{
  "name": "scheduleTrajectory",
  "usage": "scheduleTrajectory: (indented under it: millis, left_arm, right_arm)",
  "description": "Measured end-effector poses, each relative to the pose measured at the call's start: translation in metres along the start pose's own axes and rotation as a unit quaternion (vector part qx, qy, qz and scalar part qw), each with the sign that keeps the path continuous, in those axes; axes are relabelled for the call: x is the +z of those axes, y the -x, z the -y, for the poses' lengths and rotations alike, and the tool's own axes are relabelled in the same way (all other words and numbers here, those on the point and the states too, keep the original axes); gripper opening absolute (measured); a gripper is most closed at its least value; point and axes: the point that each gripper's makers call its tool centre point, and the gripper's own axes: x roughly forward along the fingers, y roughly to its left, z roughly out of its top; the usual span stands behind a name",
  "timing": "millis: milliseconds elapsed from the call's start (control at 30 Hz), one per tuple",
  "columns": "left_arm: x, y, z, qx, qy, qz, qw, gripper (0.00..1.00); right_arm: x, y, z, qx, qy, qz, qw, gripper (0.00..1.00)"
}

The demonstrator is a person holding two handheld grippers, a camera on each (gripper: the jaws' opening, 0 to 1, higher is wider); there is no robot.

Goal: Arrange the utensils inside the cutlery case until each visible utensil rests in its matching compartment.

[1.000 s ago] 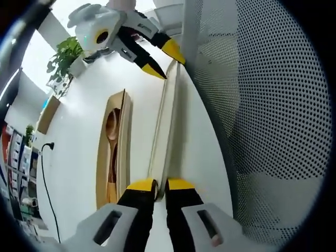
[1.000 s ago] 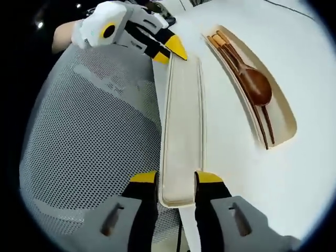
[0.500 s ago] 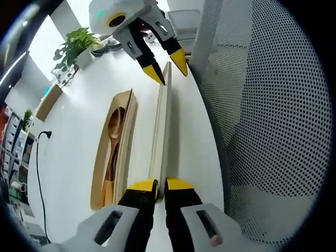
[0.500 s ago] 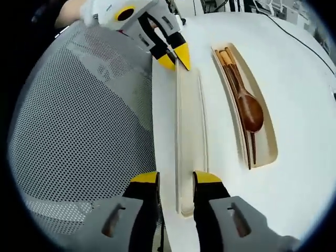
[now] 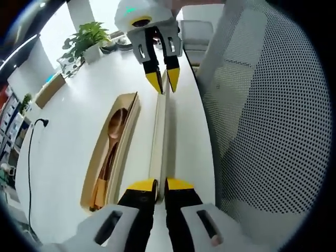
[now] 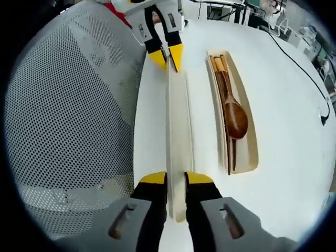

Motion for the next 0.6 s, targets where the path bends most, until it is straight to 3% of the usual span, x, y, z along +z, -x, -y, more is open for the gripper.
scheduleTrajectory:
  millis: [67,133,200,267,333,467,533,600]
  left_arm:
    - [-0.002,0.001,0.000,0.002,-0.001,-0.004,1.0000,0.06]
    - [-0.008,0.002,-0.003,0.008,-0.028,-0.022,0.9993,0.05]
    - [-0.012,0.002,-0.005,0.008,-0.015,-0.024,0.9996,0.06]
    - [-0.013,0.002,-0.002,0.002,0.010,-0.019,0.9998,0.06]
    - [-0.012,0.003,-0.003,0.000,0.010,-0.015,0.9998,0.06]
    - [-0.010,0.003,0.010,-0.036,0.032,-0.012,0.9987,0.05]
    - [-0.008,0.003,0.021,-0.067,0.020,-0.011,0.9975,0.04]
    - [-0.008,0.004,0.024,-0.072,0.022,-0.025,0.9969,0.04]
  right_arm:
    - [0.002,0.001,0.002,-0.006,-0.007,0.008,0.9999,0.10]
    - [0.007,0.006,0.009,-0.013,-0.019,0.024,0.9994,0.02]
    - [0.003,0.008,0.003,0.011,-0.014,0.012,0.9998,0.01]
    - [0.004,0.006,0.003,0.011,0.001,0.011,0.9999,0.01]
    - [0.003,0.006,0.002,0.015,-0.004,0.010,0.9998,0.01]
    - [0.003,0.006,0.001,0.022,-0.005,0.010,0.9997,0.02]
    - [0.002,0.006,0.002,0.019,0.000,0.010,0.9998,0.02]
    - [0.002,0.006,0.000,0.023,-0.001,0.011,0.9997,0.03]
